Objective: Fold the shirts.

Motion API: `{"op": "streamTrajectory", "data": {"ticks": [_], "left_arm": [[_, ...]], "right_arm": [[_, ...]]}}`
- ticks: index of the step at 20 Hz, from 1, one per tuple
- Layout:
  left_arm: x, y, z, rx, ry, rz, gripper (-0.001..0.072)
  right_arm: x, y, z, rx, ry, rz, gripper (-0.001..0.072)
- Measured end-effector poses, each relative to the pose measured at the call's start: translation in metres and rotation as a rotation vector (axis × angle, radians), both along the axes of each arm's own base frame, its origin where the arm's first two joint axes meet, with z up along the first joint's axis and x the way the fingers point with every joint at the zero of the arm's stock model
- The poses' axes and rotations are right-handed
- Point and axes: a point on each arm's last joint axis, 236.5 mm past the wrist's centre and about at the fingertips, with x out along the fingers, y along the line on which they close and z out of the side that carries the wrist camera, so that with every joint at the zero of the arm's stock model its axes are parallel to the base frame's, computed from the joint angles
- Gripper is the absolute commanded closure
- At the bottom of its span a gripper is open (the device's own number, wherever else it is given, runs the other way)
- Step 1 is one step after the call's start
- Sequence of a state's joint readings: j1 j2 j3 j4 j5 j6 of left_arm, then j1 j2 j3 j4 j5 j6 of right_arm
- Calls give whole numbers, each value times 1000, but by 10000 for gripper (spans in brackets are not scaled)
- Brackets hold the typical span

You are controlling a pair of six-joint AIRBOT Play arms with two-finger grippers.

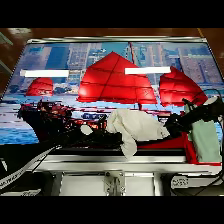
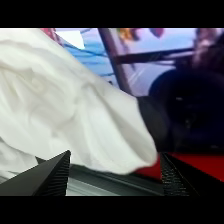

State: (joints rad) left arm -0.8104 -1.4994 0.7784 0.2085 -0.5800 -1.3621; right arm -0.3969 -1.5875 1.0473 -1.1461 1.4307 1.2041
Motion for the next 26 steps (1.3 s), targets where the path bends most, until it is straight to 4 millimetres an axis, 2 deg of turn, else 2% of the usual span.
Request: {"op": "streamTrajectory", "data": {"ticks": [1, 3, 4, 6, 7, 9, 11, 12, 14, 15, 17, 18, 20, 21, 23, 24, 26], "left_arm": [[3, 2, 4, -2, -18, -6, 675], [12, 11, 15, 0, -57, -21, 675], [17, 18, 22, 8, -78, -26, 676], [28, 38, 38, 36, -130, -43, 677], [34, 51, 48, 57, -163, -52, 677], [54, 82, 80, 115, -262, -63, 677], [78, 121, 128, 199, -403, -66, 677], [92, 143, 161, 249, -495, -56, 676], [112, 187, 242, 340, -695, 6, 676], [116, 208, 285, 373, -793, 51, 676], [109, 247, 378, 412, -998, 171, 675], [98, 266, 422, 423, -1095, 234, 675], [69, 294, 487, 430, -1238, 333, 675], [51, 305, 513, 421, -1299, 375, 675], [22, 323, 543, 419, -1377, 434, 675], [12, 331, 549, 430, -1393, 452, 675], [-1, 345, 547, 479, -1379, 466, 674]], "right_arm": [[-2, 8, -5, 6, 18, 26, 80], [-3, 26, -13, 12, 39, 81, 581], [-3, 33, -15, 13, 42, 104, 647], [1, 42, -12, 10, 25, 144, 648], [8, 46, -5, 8, -6, 160, 648], [32, 51, 25, 0, -120, 177, 648], [65, 53, 80, -22, -310, 183, 648], [82, 55, 117, -38, -426, 185, 648], [106, 58, 209, -89, -702, 182, 649], [112, 58, 264, -135, -865, 169, 649], [104, 58, 370, -221, -1173, 115, 648], [90, 59, 420, -255, -1313, 79, 649], [52, 63, 496, -296, -1531, 15, 648], [31, 66, 520, -309, -1602, -7, 649], [-6, 67, 552, -346, -1695, -42, 648], [-21, 65, 560, -375, -1718, -57, 648], [-39, 58, 562, -428, -1716, -74, 648]]}}
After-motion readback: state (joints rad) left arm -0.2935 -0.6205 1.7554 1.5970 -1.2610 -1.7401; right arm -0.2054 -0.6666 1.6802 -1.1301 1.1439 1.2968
